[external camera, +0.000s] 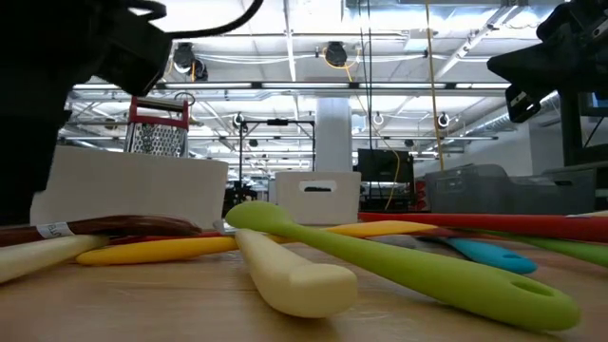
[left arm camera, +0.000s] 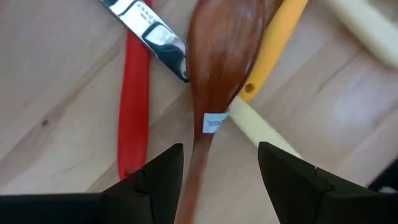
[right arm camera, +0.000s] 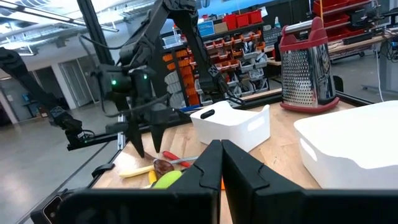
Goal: Pick & Place Kitchen Items
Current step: Put the brown serving spoon into the black bin
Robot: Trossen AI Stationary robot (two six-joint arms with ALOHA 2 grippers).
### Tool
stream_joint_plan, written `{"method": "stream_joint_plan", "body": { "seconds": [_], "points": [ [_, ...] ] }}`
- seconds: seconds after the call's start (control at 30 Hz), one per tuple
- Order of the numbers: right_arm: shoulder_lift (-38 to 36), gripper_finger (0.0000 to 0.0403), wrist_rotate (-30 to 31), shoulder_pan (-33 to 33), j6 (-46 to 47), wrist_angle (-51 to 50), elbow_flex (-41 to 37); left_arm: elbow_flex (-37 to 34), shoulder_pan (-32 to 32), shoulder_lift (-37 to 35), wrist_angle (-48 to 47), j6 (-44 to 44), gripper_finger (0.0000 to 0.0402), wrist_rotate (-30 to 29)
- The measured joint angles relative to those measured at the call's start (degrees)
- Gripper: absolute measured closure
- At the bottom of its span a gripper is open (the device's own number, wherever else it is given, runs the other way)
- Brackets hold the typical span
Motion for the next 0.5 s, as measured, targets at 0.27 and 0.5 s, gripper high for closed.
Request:
{"method": "stream_joint_plan", "body": {
  "seconds": [0.27, 0.5],
  "points": [
    [0.0, 0.0399, 0.0, 0.0, 0.0, -0.1, 0.0, 0.0, -1.2, 1.0, -0.3, 2.9, 0.0190, -0.8],
    [0.0, 0.0399, 0.0, 0.0, -0.1, -0.1, 0.0, 0.0, -1.4, 1.1, -0.7, 6.2, 0.0190, -0.7]
  ]
}}
